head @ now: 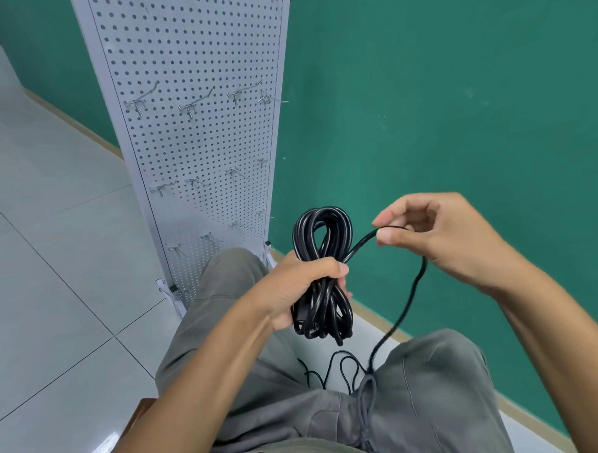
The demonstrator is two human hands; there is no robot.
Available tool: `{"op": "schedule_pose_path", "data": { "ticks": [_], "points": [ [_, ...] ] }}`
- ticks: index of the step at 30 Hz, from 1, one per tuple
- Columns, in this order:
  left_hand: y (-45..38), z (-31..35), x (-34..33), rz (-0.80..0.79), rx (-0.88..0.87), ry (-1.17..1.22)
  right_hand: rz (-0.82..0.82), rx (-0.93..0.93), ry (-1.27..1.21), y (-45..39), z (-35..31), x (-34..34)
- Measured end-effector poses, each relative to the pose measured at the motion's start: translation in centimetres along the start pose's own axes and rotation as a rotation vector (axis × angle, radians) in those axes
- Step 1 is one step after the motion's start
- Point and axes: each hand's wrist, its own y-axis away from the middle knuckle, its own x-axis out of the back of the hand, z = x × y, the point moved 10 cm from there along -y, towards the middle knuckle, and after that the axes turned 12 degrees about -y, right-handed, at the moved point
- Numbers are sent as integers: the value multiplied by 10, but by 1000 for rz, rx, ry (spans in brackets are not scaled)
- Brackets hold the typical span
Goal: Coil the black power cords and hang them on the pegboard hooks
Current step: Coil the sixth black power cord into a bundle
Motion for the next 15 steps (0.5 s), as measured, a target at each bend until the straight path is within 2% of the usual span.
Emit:
{"op": "schedule_pose_path", "data": {
  "ticks": [4,10,15],
  "points": [
    [-4,-8,-9,-13,57,-152,-135,61,122,-3,-27,-3],
    [-9,-16,-54,-240,143,-278,-374,130,393,-24,-57,-37],
    [-5,4,-64,-473,126,-490,-579,76,386,-48,-61,-43]
  ]
}}
